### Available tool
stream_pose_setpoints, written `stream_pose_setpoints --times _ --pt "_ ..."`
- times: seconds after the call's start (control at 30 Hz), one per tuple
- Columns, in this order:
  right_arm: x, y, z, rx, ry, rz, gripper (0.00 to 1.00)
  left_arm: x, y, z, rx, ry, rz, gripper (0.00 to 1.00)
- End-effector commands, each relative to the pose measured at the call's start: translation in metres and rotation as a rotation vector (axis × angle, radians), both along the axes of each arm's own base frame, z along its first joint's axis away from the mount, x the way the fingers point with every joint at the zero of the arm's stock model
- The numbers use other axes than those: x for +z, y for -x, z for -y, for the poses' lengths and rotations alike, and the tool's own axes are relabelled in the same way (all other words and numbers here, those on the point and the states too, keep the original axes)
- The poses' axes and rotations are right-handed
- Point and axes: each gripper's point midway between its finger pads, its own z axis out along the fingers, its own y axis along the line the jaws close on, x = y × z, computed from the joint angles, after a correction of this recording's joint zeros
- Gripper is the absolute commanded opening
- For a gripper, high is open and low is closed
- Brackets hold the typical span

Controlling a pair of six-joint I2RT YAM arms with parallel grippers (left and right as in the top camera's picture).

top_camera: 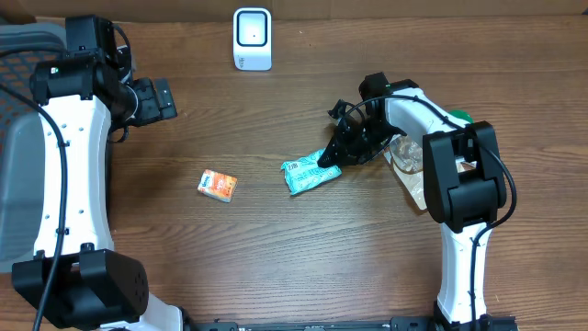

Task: Scan the item barcode
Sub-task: 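Lift the wipes pack and carry it toward the scanner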

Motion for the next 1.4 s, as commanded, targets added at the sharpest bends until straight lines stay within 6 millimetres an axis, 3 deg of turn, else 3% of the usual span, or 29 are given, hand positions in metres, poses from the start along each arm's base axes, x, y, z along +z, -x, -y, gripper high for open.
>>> stream_pose_setpoints --times 0.0,0.33,0.57,0.7,1.0,1.2,1.37 --pt "0.053 -0.017 -0.005 -0.023 -0.084 0.092 0.04 0.0 -0.002 -0.001 0.004 -0.009 0.0 0.99" --pt "0.199 0.001 -0.001 -0.044 -0.154 0.375 0.04 0.0 -0.002 -0.001 0.004 -0.008 0.0 0.99" --pt "0.261 0.03 0.002 -0.073 -0.211 0.447 0.04 0.0 -0.002 -0.001 0.004 -0.009 0.0 0.99" --pt "0.277 0.044 0.002 -0.074 -0.246 0.442 0.04 0.0 -0.002 -0.001 0.004 -0.008 0.0 1.0" --pt "0.28 0.052 0.002 -0.088 -0.249 0.401 0.04 0.0 -0.002 -0.001 0.004 -0.009 0.0 1.0" --pt "0.27 0.041 0.011 -0.211 -0.126 0.335 0.04 0.0 -0.002 -0.001 0.004 -0.009 0.0 0.99" --pt "0.285 0.025 0.016 -0.244 0.021 0.399 0.04 0.0 -0.002 -0.001 0.004 -0.009 0.0 1.0"
